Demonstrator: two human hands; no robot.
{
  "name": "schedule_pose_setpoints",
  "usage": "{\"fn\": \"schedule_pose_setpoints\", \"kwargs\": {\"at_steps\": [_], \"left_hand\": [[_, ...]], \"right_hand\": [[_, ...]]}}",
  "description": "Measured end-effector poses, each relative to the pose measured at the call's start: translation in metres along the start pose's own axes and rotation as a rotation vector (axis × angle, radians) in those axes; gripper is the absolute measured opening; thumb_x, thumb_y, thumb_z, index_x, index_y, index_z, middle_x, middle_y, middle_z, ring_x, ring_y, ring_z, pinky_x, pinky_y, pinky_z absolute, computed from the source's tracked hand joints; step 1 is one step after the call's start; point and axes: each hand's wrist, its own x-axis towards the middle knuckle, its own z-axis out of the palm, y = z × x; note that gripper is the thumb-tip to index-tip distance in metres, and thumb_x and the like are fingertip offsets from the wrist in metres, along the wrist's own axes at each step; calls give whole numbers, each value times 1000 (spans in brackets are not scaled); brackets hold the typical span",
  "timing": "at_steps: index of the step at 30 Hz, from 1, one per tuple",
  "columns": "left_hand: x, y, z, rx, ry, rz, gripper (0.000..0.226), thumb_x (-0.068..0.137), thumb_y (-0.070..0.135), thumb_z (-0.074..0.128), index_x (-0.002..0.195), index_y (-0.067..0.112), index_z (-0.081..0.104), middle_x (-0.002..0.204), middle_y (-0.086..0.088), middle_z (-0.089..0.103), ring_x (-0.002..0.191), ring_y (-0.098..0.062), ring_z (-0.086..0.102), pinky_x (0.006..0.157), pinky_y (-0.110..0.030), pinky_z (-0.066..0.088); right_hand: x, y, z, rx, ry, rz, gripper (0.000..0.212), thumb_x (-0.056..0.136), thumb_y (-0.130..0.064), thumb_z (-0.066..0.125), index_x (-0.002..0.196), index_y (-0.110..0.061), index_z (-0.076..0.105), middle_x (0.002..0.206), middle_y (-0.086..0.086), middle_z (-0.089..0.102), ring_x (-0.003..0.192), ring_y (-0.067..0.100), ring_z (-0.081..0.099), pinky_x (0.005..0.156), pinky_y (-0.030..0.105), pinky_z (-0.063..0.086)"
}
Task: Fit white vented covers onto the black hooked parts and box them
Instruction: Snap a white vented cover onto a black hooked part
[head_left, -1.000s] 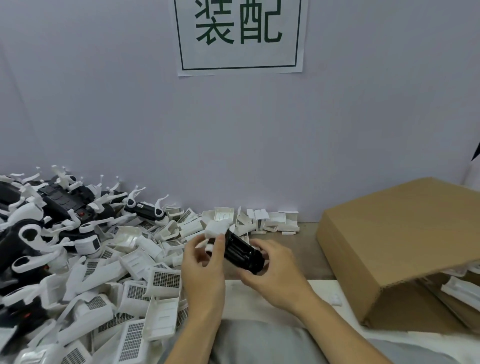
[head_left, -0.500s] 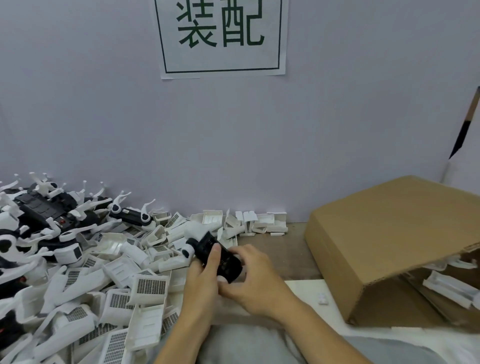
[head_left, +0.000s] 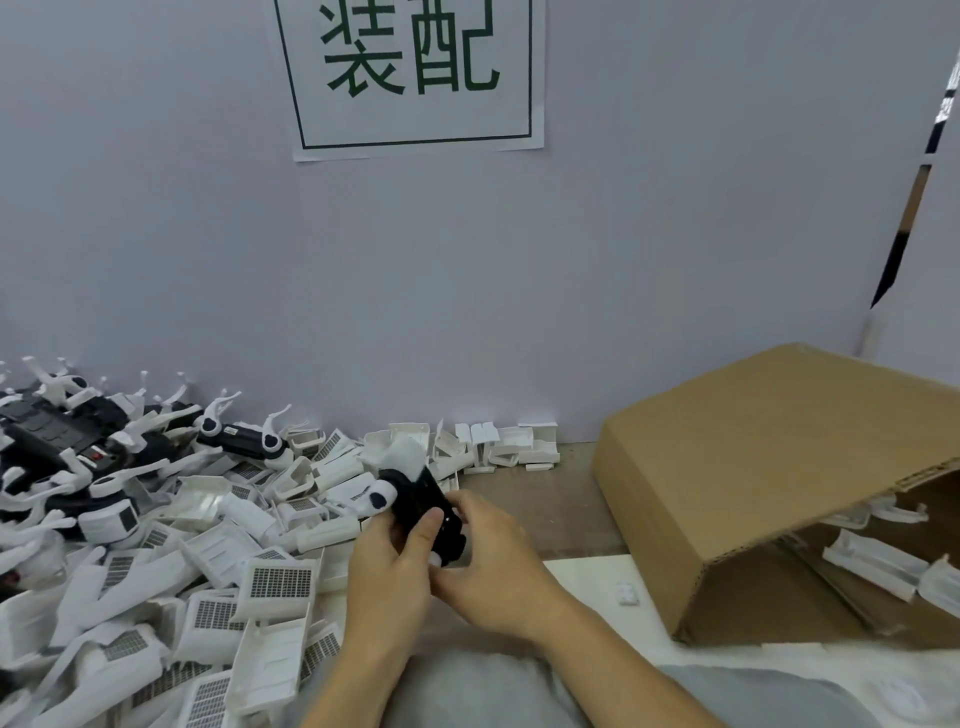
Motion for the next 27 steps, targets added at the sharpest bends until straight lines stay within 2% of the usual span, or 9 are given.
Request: {"fn": "schedule_pose_setpoints", "kwargs": {"at_steps": [3, 5, 7, 9, 12, 14, 17, 22, 27], "left_hand": [[-2, -1, 2, 112, -35, 65, 32, 88, -8, 66, 92, 24, 65, 88, 8, 73, 89, -11, 70, 77, -19, 50], [-4, -1, 3, 187, -56, 110, 37, 87, -9, 66, 90, 28, 61, 88, 11, 71, 88, -6, 68, 76, -16, 48], [-5, -3, 2, 275, -87, 155, 40, 87, -8, 64, 89, 32, 58, 86, 14, 70, 82, -2, 66, 70, -13, 45], [-7, -3, 1, 346, -159, 202, 44, 87, -8, 62, 93, 36, 59, 87, 15, 71, 83, -2, 66, 70, -13, 45], [-12, 0, 2, 436, -293, 256, 45, 91, -1, 62, 103, 42, 57, 96, 19, 71, 93, 1, 65, 76, -13, 47], [-13, 1, 2, 479, -330, 287, 41, 94, 5, 60, 115, 40, 57, 107, 19, 69, 102, 0, 63, 85, -17, 49], [-13, 2, 2, 495, -329, 286, 36, 96, 9, 59, 124, 30, 58, 112, 16, 70, 106, -3, 63, 90, -26, 51], [-15, 4, 3, 491, -342, 260, 30, 97, 17, 59, 124, 31, 56, 104, 14, 70, 97, -5, 65, 83, -25, 51], [-15, 4, 2, 506, -317, 284, 16, 100, 23, 55, 115, 30, 51, 93, 14, 68, 84, -6, 63, 75, -32, 51]], "right_hand": [[-3, -2, -4, 144, -25, -14, 48, 74, -35, 62, 121, -41, 52, 121, -22, 62, 118, -5, 54, 102, 26, 45], [-4, -2, -8, 290, -41, -26, 53, 76, -17, 57, 123, -41, 51, 120, -24, 63, 119, -8, 53, 96, 12, 44], [-6, -3, -12, 422, -37, -23, 57, 75, -12, 54, 124, -40, 51, 118, -24, 64, 117, -7, 55, 90, 11, 46], [-5, -4, -14, 585, -11, 8, 55, 78, -13, 61, 128, -31, 49, 112, -14, 67, 106, -1, 63, 84, 21, 52], [-1, -8, -15, 669, 118, 148, 55, 79, -18, 83, 125, -22, 52, 105, 0, 68, 83, -2, 68, 70, 17, 53], [2, -8, -15, 664, 193, 205, 44, 78, -20, 85, 115, -18, 60, 100, 4, 71, 76, 1, 69, 65, 19, 54], [4, -6, -16, 674, 241, 218, 32, 76, -22, 87, 101, -17, 67, 88, 1, 74, 75, 6, 71, 63, 27, 58], [6, -4, -15, 625, 309, 197, 24, 71, -29, 86, 88, -20, 72, 85, 4, 75, 83, 19, 72, 73, 41, 62], [6, -5, -15, 617, 367, 125, 20, 75, -33, 83, 87, -21, 72, 84, -1, 74, 82, 12, 71, 68, 24, 57]]}}
